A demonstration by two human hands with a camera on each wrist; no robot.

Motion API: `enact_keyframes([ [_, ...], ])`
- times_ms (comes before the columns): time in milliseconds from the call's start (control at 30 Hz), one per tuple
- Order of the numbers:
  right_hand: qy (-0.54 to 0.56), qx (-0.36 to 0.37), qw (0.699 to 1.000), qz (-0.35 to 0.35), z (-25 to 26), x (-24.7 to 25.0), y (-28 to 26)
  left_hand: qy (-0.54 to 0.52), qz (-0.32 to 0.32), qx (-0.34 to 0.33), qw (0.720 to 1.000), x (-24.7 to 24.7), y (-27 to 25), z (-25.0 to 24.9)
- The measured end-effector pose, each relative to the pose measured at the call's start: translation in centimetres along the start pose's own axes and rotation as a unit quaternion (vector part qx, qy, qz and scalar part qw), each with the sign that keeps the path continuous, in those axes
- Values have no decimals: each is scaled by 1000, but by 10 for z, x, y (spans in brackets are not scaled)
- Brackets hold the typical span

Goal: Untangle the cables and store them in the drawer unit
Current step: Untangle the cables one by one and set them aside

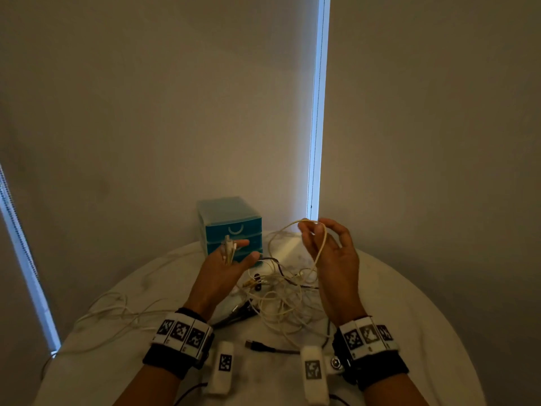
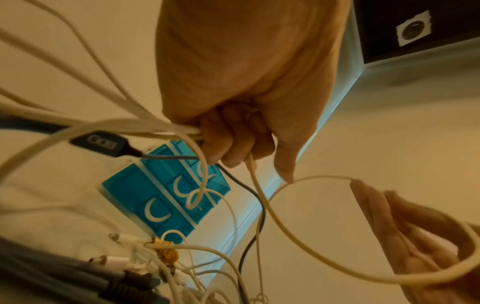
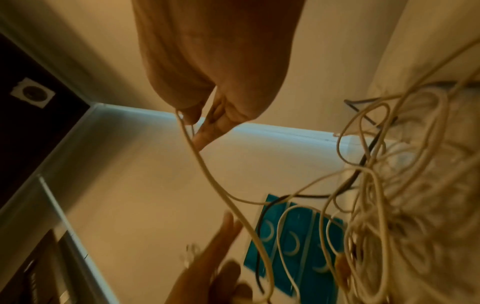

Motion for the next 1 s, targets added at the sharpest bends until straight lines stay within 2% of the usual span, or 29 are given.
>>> enact_keyframes([
  [100, -17, -39, 996, 77, -8, -19, -10, 22, 50, -47, 997, -11, -8, -15],
  [200, -74, -55, 987, 134, -19, -26, -11, 56, 13, -72, 996, -6, -8, -19],
  [267, -162, -51, 974, 153, -32, -16, -7, 44, -22, -72, 996, 0, -7, -20],
  [333, -313, -36, 928, 199, -51, -3, -7, 36, -40, -78, 996, 3, -8, -24],
  [400, -413, -28, 879, 238, -67, 6, -10, 38, -57, -71, 995, 7, -7, -23],
  [533, -442, -14, 880, 175, -67, 16, 0, -6, -123, -60, 991, 22, -4, -18],
  [633, -501, 27, 859, 98, -53, 28, 11, -90, -240, -56, 965, 52, -2, -17],
  [700, -513, 0, 856, 66, -47, 41, 16, -148, -308, -32, 939, 74, 0, -12],
  [733, -510, -32, 857, 66, -47, 44, 16, -180, -317, -22, 931, 80, 0, -11],
  [800, -497, -89, 858, 95, -53, 37, 10, -225, -277, -18, 934, 77, 1, -13],
  [933, -521, -80, 827, 193, -60, 0, -12, -209, -163, -83, 961, 39, -10, -38],
  [967, -513, -76, 829, 210, -61, -6, -15, -199, -153, -95, 963, 33, -10, -40],
  [1000, -481, -80, 845, 220, -60, -8, -16, -198, -149, -102, 963, 32, -10, -41],
])
Point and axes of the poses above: each hand's wrist, its own y-axis towards the middle knuckle, its own x-axis out of the back of the hand, z = x × y, the point moved 6 cm from there along y, towards the middle knuckle, and after that the axes turned 1 degree about x, right-handed, at the moved point
